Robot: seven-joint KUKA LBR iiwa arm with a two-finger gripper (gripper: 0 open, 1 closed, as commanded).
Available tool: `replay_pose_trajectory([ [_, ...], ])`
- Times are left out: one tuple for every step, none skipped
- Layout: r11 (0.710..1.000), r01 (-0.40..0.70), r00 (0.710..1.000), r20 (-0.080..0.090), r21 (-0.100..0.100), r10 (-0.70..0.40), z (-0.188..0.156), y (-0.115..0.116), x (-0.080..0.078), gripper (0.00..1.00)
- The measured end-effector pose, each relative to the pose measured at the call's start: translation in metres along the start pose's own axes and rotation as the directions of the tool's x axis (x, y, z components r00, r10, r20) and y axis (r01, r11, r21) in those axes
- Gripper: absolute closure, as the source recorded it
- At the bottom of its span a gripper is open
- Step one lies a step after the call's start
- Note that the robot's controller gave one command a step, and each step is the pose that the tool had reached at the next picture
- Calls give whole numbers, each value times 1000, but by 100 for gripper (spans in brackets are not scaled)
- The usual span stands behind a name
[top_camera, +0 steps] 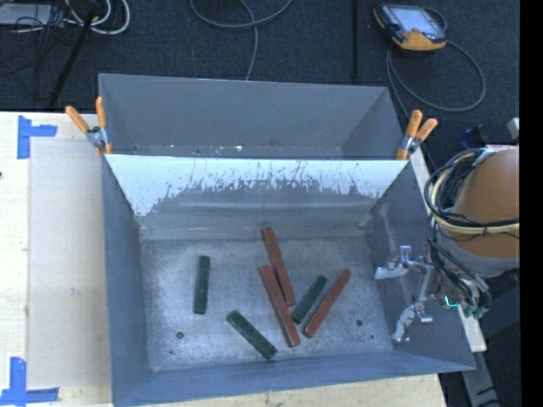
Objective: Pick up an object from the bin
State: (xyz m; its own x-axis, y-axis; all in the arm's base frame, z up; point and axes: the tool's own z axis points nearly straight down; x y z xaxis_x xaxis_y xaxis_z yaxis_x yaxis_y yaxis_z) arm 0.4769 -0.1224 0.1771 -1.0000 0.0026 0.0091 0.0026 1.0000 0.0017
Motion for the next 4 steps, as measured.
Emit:
replay_pose_trajectory([
  [1000, 3, 1000, 7, 2, -3, -4, 0, -2, 0],
  [998, 56, 998, 15, 5, -56, 42, 14, -31, 0],
  [994, 109, 994, 8, 2, -109, 85, 59, -84, 100],
  [994, 109, 994, 8, 2, -109, 85, 59, -84, 100],
])
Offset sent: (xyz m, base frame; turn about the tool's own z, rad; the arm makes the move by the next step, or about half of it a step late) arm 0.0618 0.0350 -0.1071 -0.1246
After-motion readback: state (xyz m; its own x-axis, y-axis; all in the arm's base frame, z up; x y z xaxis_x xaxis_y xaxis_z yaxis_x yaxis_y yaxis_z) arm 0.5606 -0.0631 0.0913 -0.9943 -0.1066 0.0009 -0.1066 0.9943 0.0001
